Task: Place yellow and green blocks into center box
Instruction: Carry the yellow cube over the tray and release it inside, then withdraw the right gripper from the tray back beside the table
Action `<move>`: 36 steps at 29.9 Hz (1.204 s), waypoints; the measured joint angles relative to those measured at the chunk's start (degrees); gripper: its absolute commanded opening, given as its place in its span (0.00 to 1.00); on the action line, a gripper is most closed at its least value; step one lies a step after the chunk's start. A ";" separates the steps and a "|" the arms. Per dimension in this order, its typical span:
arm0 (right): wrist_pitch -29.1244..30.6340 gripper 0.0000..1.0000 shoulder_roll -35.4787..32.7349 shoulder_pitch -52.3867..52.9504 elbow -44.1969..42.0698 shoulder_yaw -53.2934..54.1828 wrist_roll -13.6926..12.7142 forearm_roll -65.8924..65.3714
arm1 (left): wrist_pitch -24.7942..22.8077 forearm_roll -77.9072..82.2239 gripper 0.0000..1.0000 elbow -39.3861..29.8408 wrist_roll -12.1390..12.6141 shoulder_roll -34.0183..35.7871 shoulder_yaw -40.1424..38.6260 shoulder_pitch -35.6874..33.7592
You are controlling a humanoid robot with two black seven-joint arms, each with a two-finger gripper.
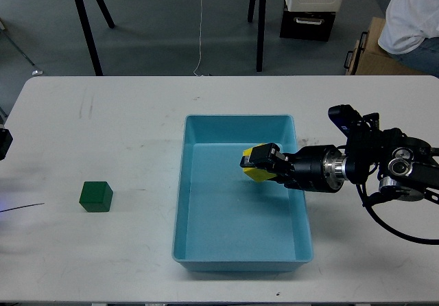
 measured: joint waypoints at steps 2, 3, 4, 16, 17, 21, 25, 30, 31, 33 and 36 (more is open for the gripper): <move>-1.43 0.72 0.12 0.03 -0.06 -0.02 -0.58 0.02 | 0.03 0.00 1.00 0.00 0.00 0.03 0.02 -0.18; -2.13 0.75 0.19 0.04 -0.09 -0.03 -0.75 0.06 | 0.04 0.00 1.00 0.01 0.00 0.06 0.03 -0.24; -2.96 0.76 0.26 0.07 -0.13 -0.05 -0.87 0.10 | 0.05 0.00 1.00 0.01 0.00 0.06 0.03 -0.30; -8.74 0.95 0.48 0.23 -0.58 -0.07 -0.99 0.51 | 0.00 0.00 1.00 0.09 0.00 0.09 0.04 -0.39; -8.85 0.95 0.49 0.23 -0.58 -0.10 -0.99 0.57 | -0.01 0.00 1.00 0.09 0.00 0.08 0.04 -0.38; -10.49 0.96 0.50 0.46 -0.58 -0.11 -0.99 0.73 | -0.03 0.00 1.00 0.06 0.00 0.02 0.04 -0.39; -15.80 0.96 0.56 0.80 -0.67 0.41 -1.00 0.79 | -0.06 0.00 1.00 0.04 0.00 0.01 0.04 -0.39; -29.62 0.94 -0.43 0.63 -0.95 5.60 -0.90 5.81 | -0.06 0.00 1.00 0.06 0.00 0.02 0.04 -0.39; -31.91 0.94 -0.77 0.39 -1.02 7.09 -0.77 8.55 | -0.06 0.00 1.00 0.07 0.00 0.02 0.04 -0.39; -34.61 0.94 -2.02 -0.20 -0.99 10.31 -0.61 14.93 | -0.06 0.00 1.00 0.07 0.00 0.02 0.04 -0.39; -35.69 0.94 -4.48 -2.50 -0.53 16.53 -0.44 25.28 | -0.06 0.00 1.00 0.08 0.00 0.02 0.04 -0.39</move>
